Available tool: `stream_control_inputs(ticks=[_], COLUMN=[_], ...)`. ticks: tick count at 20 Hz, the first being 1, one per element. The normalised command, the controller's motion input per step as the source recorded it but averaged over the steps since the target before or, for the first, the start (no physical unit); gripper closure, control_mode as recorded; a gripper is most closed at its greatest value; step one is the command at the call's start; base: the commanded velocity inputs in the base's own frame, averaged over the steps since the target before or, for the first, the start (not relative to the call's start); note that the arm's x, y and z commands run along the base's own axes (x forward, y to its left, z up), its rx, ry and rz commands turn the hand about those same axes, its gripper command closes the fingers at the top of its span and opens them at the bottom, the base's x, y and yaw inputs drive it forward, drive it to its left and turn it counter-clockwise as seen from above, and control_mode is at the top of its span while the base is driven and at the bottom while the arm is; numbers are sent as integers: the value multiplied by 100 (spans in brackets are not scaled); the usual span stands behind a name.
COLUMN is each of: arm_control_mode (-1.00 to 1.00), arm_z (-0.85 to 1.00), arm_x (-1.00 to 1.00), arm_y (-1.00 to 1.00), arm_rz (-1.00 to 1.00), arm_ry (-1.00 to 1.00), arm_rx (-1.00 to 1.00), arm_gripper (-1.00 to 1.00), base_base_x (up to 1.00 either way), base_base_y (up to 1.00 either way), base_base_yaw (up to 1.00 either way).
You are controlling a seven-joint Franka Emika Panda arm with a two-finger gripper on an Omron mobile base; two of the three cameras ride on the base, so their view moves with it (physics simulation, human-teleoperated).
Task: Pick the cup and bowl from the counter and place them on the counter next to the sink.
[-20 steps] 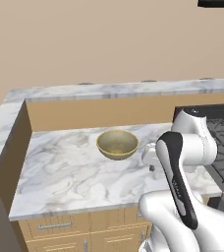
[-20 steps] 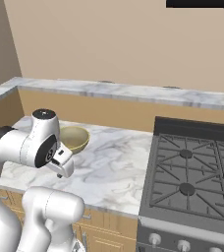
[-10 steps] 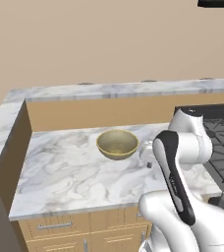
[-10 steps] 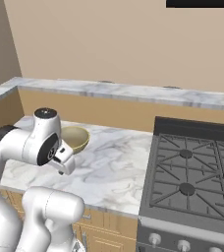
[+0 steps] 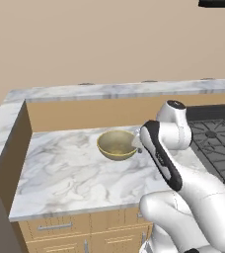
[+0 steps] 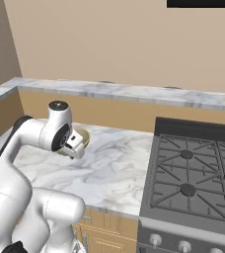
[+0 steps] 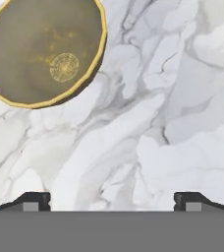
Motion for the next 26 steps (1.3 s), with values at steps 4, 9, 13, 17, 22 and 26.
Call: stream_control_inputs(ticks=[4, 9, 13, 17, 22, 26], arm_control_mode=[-100, -100, -100, -100, -100, -100], arm_z=[0, 0, 0, 0, -8, -18], arm_x=[95, 64, 35, 0, 0, 0], arm_y=[-11, -20, -5, 0, -2, -7], arm_rz=[3, 2, 7, 9, 3, 0], arm_ry=[0, 0, 0, -3, -16, -21], arm_rx=[0, 0, 0, 0, 6, 11], arm_gripper=[-100, -100, -100, -100, -100, -100], base_base_x=[0, 0, 0, 0, 0, 0], base_base_y=[0, 0, 0, 0, 0, 0], base_base_yaw=[0, 0, 0, 0, 0, 0])
